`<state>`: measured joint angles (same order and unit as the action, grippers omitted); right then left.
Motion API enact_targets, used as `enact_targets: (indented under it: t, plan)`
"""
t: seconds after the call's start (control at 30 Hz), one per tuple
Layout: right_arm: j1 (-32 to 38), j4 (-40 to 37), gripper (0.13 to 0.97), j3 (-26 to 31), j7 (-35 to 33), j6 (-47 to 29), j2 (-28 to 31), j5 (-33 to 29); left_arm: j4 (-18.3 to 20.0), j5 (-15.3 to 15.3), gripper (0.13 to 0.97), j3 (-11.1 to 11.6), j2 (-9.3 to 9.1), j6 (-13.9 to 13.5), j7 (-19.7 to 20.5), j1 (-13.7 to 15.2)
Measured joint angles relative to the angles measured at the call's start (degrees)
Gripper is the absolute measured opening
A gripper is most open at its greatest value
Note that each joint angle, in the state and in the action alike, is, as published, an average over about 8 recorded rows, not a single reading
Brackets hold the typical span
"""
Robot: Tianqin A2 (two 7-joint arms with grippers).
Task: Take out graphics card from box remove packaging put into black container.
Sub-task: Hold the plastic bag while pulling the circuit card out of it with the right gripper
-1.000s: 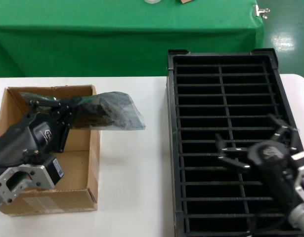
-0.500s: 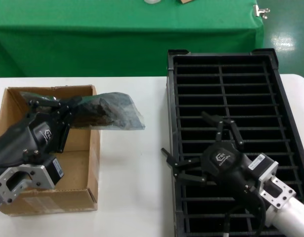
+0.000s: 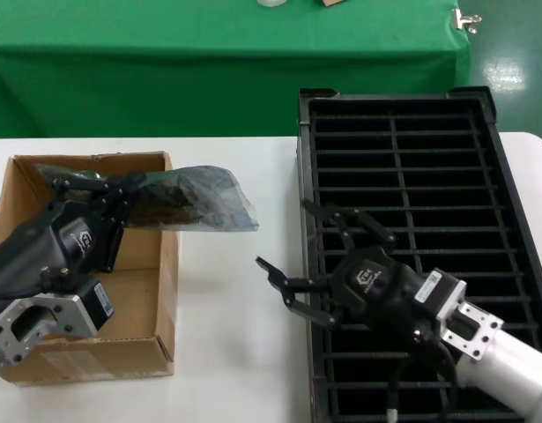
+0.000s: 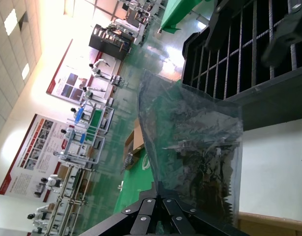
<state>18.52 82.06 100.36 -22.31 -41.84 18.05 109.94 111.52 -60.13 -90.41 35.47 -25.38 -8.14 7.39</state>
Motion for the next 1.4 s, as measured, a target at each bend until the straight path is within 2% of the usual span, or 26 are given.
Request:
enact_targets:
  t: [0.07, 0.2, 0.47, 0.5, 0.77, 1.07, 1.4]
  plan:
    - [0.92, -0.59, 0.624, 0.23, -0.59, -0.36, -0.34, 0.04, 0.0, 0.0, 0.139, 0.0, 0.0, 0.0, 0.0, 0.0]
    - [2.81, -1.68, 0.624, 0.63, -1.33, -0.4, -1.16, -0.08, 0.0, 0.0, 0.139, 0.0, 0.0, 0.0, 0.0, 0.0]
    - [5.34, -2.57, 0.408, 1.64, -1.87, 0.19, -2.52, -0.72, 0.0, 0.0, 0.139, 0.0, 0.0, 0.0, 0.0, 0.0]
    - [5.56, -2.66, 0.408, 1.77, -1.92, 0.23, -2.65, -0.79, 0.0, 0.0, 0.139, 0.0, 0.0, 0.0, 0.0, 0.0]
    - [5.99, -2.58, 0.25, 2.89, -2.22, 0.32, -3.14, -1.44, 0.0, 0.0, 0.139, 0.0, 0.0, 0.0, 0.0, 0.0]
    - [4.87, -1.34, 0.158, 3.87, -2.78, 0.14, -2.9, -1.98, 0.0, 0.0, 0.139, 0.0, 0.0, 0.0, 0.01, 0.0]
    - [4.96, -0.75, 0.135, 5.37, -3.12, -1.37, -1.91, -2.62, 0.0, 0.0, 0.139, 0.0, 0.0, 0.0, 0.01, 0.0]
